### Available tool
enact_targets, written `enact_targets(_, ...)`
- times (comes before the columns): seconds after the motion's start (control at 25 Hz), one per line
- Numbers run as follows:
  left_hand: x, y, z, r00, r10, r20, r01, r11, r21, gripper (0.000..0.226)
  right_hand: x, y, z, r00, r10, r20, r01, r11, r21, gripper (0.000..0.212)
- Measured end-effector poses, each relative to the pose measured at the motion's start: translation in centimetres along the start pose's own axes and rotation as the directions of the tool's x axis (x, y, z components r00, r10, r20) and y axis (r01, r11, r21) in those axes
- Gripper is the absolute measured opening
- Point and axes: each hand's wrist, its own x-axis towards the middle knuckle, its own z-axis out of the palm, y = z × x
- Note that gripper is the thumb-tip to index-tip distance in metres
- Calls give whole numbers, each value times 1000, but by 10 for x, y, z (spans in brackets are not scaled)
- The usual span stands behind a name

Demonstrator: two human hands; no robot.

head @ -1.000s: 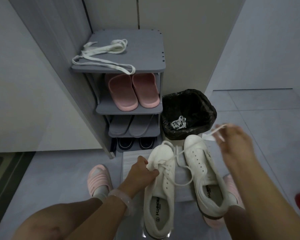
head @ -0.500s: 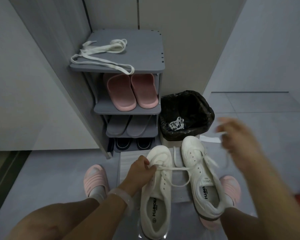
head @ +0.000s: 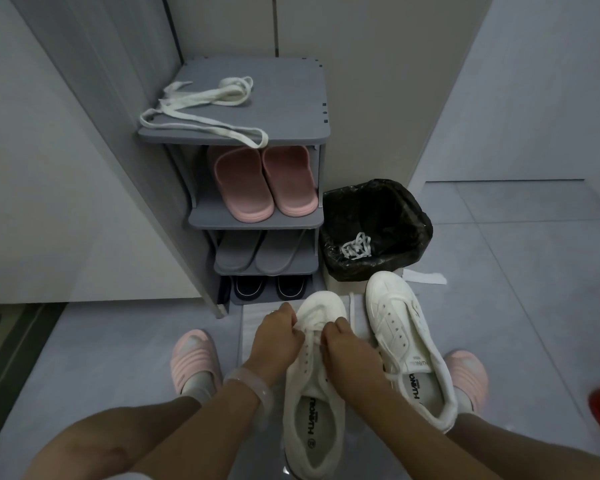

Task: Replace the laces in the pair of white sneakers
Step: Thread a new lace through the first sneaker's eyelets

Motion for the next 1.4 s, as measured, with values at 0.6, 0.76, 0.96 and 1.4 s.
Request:
enact_targets(0.6,-21,19,-24,987,157,-26,-143,948,285,17,5,16,-8,979,150,138,-184,942,279,9)
enact_targets(0.76,-28,18,-15,959,76,273,-145,959,245,25,7,12,-13,964,194,183,-253,885,392,9)
enact_targets(0.96,-24,10,-20,928,-31,372,34,999,-3,22,17,14,-23,803,343,486,-595,488,639,23)
enact_targets(1.4,-23,6,-19,933,-3,359,21,999,-46,20,21,27,-24,721,341,603,-689,265,675,24)
